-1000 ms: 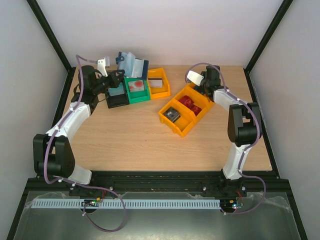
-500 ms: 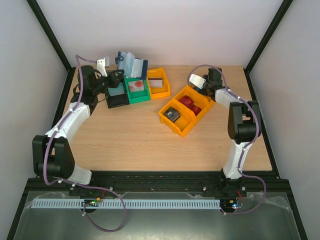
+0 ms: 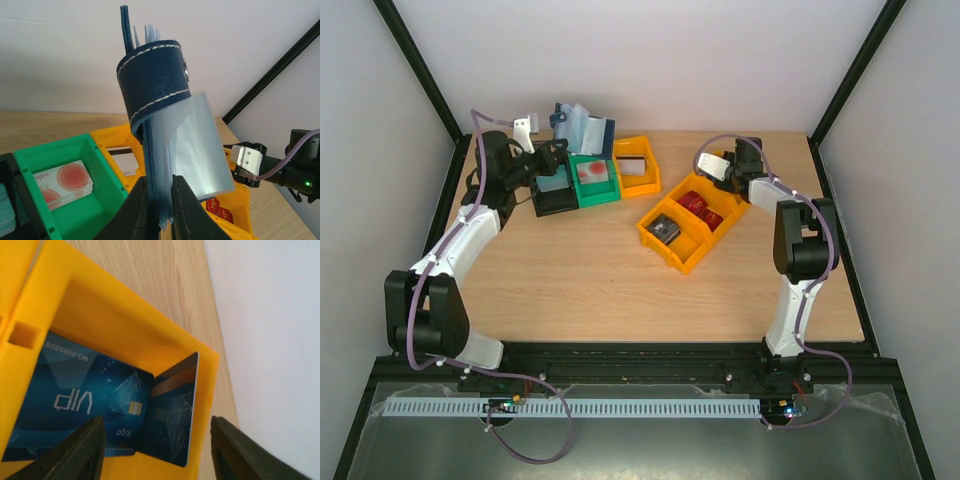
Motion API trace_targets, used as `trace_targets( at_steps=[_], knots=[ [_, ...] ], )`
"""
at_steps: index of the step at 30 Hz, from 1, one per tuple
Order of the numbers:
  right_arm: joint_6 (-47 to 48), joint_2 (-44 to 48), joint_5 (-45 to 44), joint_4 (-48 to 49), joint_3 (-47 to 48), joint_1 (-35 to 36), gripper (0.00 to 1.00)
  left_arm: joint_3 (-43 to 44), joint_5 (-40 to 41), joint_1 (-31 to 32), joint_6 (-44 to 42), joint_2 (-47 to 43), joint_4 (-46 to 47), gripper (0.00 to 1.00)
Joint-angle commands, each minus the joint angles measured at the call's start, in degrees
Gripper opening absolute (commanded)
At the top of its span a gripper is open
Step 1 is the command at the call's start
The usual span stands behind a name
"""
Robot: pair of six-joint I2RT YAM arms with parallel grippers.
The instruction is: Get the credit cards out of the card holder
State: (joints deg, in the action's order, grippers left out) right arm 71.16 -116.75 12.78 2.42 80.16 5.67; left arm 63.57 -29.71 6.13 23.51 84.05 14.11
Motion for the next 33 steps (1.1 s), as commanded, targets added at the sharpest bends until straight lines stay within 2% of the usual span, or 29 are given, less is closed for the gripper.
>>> trace_targets(
  at_steps=[1, 6, 11, 13, 16, 18, 21, 25, 27, 29, 33],
  knots=[
    [1.77, 2.92, -1.58, 0.33, -0.91, -0.04, 0.63, 0.16, 0.16, 0.02, -0.66, -1.61, 1.63, 0.02],
    [3.93, 6.28, -1.73, 0.4, -1.37, 0.0, 0.78, -0.19, 0.14, -0.04, -0.66, -1.7, 1.72, 0.02],
    [3.34, 7.84, -0.2, 0.25, -0.47, 0.04, 0.8, -0.23, 0.11, 0.01, -0.57, -1.61, 1.91, 0.02],
    [-1.6, 8.28, 0.85, 1.41, 0.46, 0.04, 0.8, -0.29, 0.16, 0.01, -0.6, -1.68, 1.85, 0.02],
    [-16.02, 9.24, 2.19, 6.62, 1.89, -0.12, 0.8, -0.25, 0.11, 0.01, -0.66, -1.7, 1.72, 0.02],
    [-30.78, 9.38, 1.29, 9.63, 4.16, -0.79, 0.81, -0.32, 0.1, 0.02, -0.75, -1.76, 1.63, 0.02],
    [-56.49, 7.56, 3.63, 6.38, 10.84, -4.11, 0.83, -0.36, 0.14, 0.02, -0.81, -1.74, 1.62, 0.02],
    [-86.82, 1.63, 21.44, 1.67, 16.86, -11.28, 0.81, -0.3, 0.34, -0.05, -1.06, -1.74, 1.45, 0.02],
    [-99.58, -2.53, 29.03, 1.99, 18.44, -14.11, 0.66, -0.25, 0.36, -0.07, -1.17, -1.61, 1.36, 0.02],
    [-105.24, -5.89, 30.22, -2.67, 20.93, -14.96, 0.53, -0.2, 0.29, -0.07, -1.2, -1.65, 1.35, 0.02],
    [-108.06, -1.69, 24.13, 1.34, 12.72, -14.33, 0.53, -0.22, 0.4, -0.09, -1.27, -1.6, 1.2, 0.02]
  ],
)
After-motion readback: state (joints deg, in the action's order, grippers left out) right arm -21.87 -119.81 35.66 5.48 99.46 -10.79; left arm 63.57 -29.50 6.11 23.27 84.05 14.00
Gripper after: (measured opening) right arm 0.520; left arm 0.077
